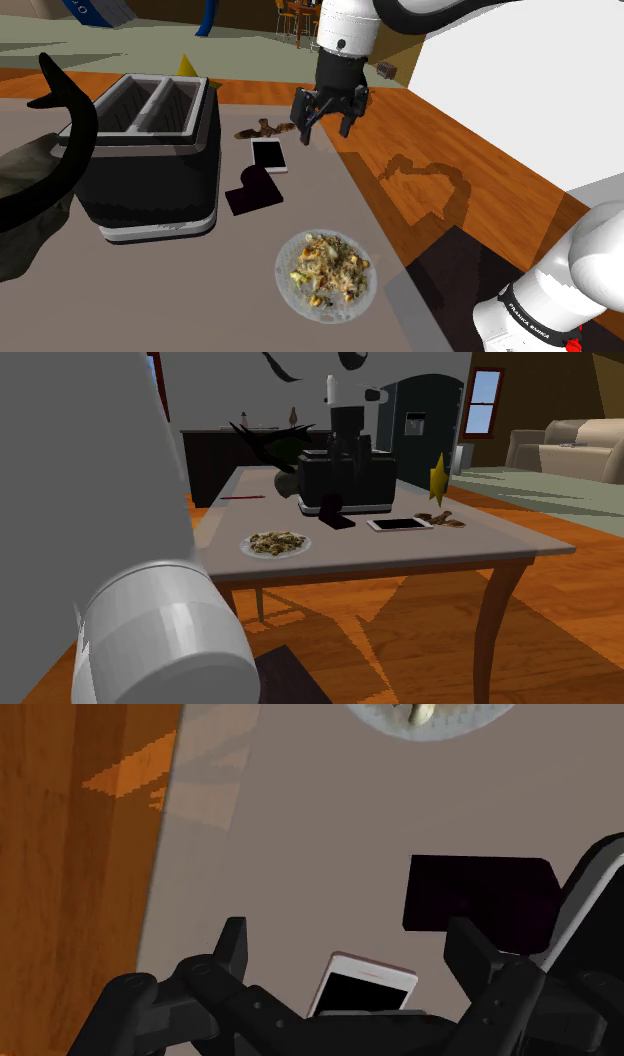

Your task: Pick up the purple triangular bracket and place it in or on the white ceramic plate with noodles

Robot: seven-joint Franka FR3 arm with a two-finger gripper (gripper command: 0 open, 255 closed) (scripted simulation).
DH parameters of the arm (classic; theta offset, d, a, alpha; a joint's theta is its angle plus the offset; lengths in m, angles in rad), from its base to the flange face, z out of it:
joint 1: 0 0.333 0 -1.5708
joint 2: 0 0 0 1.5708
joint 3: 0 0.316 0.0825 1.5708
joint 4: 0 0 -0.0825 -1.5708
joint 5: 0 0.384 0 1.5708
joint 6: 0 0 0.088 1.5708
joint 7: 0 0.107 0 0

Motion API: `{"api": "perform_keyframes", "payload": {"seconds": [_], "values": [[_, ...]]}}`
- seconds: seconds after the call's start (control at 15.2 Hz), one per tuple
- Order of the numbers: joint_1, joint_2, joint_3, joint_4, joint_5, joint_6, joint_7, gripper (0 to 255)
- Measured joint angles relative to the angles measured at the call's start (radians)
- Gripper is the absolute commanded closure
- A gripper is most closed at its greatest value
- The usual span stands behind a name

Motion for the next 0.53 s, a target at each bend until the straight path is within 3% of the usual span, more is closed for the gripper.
{"api": "perform_keyframes", "payload": {"seconds": [0.33, 0.53], "values": [[0.039, 0.215, 0.059, 0.16, -0.098, 0.007, 0.137, 0], [0.087, 0.35, 0.075, 0.268, -0.165, 0.002, 0.216, 0]]}}
